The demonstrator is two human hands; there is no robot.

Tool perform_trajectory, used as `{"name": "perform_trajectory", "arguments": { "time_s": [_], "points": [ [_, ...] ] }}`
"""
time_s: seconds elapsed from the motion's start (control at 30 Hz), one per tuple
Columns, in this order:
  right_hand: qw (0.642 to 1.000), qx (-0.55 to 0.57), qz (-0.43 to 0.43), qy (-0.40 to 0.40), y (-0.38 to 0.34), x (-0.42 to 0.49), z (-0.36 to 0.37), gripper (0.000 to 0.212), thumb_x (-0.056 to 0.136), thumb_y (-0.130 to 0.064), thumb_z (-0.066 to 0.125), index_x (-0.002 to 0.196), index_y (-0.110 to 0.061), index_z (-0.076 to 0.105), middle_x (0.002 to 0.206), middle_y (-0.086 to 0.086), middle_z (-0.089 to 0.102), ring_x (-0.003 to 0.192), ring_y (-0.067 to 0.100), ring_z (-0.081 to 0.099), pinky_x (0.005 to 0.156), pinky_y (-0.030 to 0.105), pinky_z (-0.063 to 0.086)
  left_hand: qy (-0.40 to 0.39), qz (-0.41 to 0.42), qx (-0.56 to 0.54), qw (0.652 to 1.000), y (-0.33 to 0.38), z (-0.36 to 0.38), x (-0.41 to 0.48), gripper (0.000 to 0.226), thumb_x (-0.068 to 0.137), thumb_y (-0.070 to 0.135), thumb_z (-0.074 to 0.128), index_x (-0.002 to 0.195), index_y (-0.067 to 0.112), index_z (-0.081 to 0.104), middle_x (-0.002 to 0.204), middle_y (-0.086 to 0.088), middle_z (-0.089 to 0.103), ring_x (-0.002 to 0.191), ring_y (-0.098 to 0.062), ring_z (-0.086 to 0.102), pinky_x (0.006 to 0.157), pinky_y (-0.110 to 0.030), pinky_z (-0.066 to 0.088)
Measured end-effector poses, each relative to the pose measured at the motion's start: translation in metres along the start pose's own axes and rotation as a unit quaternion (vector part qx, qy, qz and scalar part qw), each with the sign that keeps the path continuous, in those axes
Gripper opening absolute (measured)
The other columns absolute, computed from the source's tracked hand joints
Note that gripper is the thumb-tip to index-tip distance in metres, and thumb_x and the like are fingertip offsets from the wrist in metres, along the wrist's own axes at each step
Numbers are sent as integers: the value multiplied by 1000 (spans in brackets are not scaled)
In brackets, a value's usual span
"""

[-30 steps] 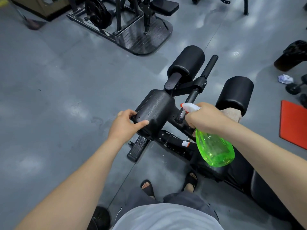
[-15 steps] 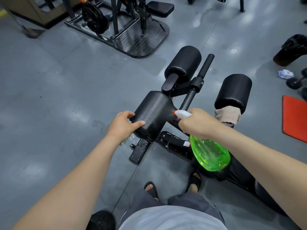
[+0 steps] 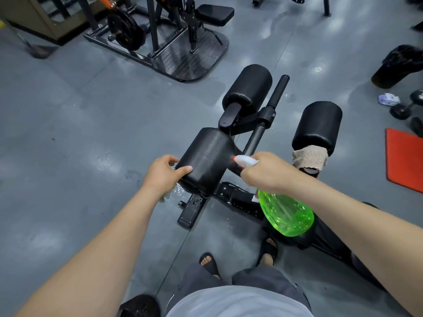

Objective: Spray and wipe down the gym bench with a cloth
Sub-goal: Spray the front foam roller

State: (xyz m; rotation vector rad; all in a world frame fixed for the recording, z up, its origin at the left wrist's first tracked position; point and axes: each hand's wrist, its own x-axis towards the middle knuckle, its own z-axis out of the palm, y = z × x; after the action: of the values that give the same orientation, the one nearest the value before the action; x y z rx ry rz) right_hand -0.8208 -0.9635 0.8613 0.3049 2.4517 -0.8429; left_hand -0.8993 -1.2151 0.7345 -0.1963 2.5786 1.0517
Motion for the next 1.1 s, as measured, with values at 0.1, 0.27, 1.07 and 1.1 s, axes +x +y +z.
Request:
{"name": "perform_trajectory", "arguments": {
  "time_s": [0.1, 0.27, 1.07, 1.1],
  "points": [
    [998, -11, 9, 59, 3, 3, -8, 8, 82, -17, 50, 78, -22, 53, 66, 2, 42, 61, 24, 40, 54, 29, 30, 22, -30, 13, 999, -1, -7, 2, 41, 89, 46, 74, 122, 25, 61, 117, 1, 66, 74, -27, 68, 45, -45, 57],
    [1000, -10, 14, 15, 2, 4, -12, 16, 81, -19, 53, 70, -29, 45, 64, -2, 41, 55, 21, 43, 51, 26, 30, -13, 10, 9, 1000, 4, -2, 0, 56, 76, 57, 82, 117, 24, 63, 120, 4, 65, 92, -20, 67, 74, -35, 56],
    [998, -25, -7, -65, -3, 1, 7, 35, 88, -20, 50, 63, -45, 54, 75, -5, 47, 68, 18, 54, 58, 28, 40, -52, 18, 22, 998, 12, -1, 7, 55, 78, 53, 82, 121, 24, 62, 121, 6, 62, 95, -18, 65, 77, -34, 53],
    [999, -20, 4, -38, 0, 3, 6, 29, 87, -20, 50, 67, -39, 55, 73, -3, 46, 64, 19, 50, 56, 28, 36, -47, 10, 25, 999, 12, -2, 6, 54, 80, 52, 81, 121, 23, 61, 122, 6, 62, 92, -20, 66, 72, -34, 52]
  ]
}}
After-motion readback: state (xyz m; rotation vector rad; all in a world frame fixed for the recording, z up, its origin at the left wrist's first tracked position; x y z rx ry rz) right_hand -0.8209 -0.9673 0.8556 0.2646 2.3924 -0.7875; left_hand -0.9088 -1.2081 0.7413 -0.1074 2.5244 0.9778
